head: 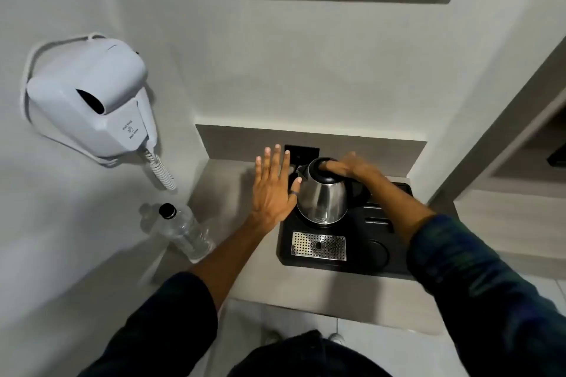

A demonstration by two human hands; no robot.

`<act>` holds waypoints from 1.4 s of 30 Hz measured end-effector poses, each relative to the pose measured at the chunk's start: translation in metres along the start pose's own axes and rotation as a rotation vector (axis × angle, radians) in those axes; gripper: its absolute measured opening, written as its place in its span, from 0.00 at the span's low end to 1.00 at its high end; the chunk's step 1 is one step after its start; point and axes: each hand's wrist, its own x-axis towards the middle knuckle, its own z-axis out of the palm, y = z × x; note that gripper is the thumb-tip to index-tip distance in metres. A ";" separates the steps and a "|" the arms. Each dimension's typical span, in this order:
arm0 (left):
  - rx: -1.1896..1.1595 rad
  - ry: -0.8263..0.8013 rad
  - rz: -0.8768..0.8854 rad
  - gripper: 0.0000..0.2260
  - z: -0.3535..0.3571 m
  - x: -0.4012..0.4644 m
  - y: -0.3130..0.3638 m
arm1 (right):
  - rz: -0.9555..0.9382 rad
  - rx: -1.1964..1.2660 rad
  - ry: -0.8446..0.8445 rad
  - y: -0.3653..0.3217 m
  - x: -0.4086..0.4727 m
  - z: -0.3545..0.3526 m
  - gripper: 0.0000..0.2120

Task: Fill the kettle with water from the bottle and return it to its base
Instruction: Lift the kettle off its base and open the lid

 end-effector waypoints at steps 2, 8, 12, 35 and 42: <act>0.018 -0.006 -0.013 0.33 -0.002 -0.001 -0.001 | 0.001 0.021 0.000 0.000 -0.004 -0.003 0.39; -0.046 0.041 -0.008 0.32 0.009 -0.007 -0.012 | -0.076 0.151 0.030 0.021 0.007 -0.005 0.23; -0.113 0.046 -0.097 0.31 0.019 -0.019 -0.016 | -0.123 0.295 -0.135 0.036 0.013 -0.016 0.26; -0.067 0.062 -0.156 0.35 0.051 -0.046 -0.018 | -0.243 0.701 -0.271 0.098 0.042 0.002 0.22; -0.008 0.167 -0.342 0.36 0.045 -0.063 -0.057 | -0.354 0.718 -0.340 0.024 0.055 0.017 0.28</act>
